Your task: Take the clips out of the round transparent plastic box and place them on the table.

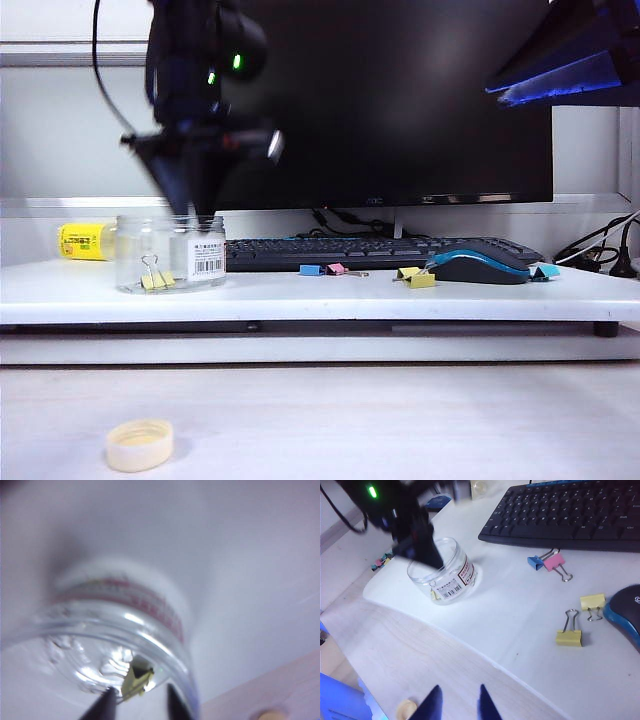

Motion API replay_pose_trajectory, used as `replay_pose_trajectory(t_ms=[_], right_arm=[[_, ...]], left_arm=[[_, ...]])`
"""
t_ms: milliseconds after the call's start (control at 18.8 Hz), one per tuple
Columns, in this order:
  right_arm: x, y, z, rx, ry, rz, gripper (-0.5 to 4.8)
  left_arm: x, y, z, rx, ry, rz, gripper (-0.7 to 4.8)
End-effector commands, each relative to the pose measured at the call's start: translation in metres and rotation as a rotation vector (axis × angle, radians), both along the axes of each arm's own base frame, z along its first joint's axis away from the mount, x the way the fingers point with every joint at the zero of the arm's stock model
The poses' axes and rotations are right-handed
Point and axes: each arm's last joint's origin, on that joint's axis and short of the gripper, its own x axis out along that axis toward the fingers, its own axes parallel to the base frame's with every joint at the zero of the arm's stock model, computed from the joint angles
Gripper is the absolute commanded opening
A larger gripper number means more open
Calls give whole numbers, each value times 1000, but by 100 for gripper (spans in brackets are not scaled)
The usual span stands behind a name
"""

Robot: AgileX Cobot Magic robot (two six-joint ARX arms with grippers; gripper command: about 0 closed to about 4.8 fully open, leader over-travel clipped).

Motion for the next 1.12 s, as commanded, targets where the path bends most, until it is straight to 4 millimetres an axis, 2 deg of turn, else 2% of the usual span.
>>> replay_pose_trajectory(t_ms=[53, 1119], right_arm=[[0, 0, 3, 5, -27, 3, 99], [1, 0, 5, 8, -40, 3, 99]], left_arm=[[-6, 7, -23, 152, 43, 19, 129], [-7, 6, -26, 109, 79, -6, 120]])
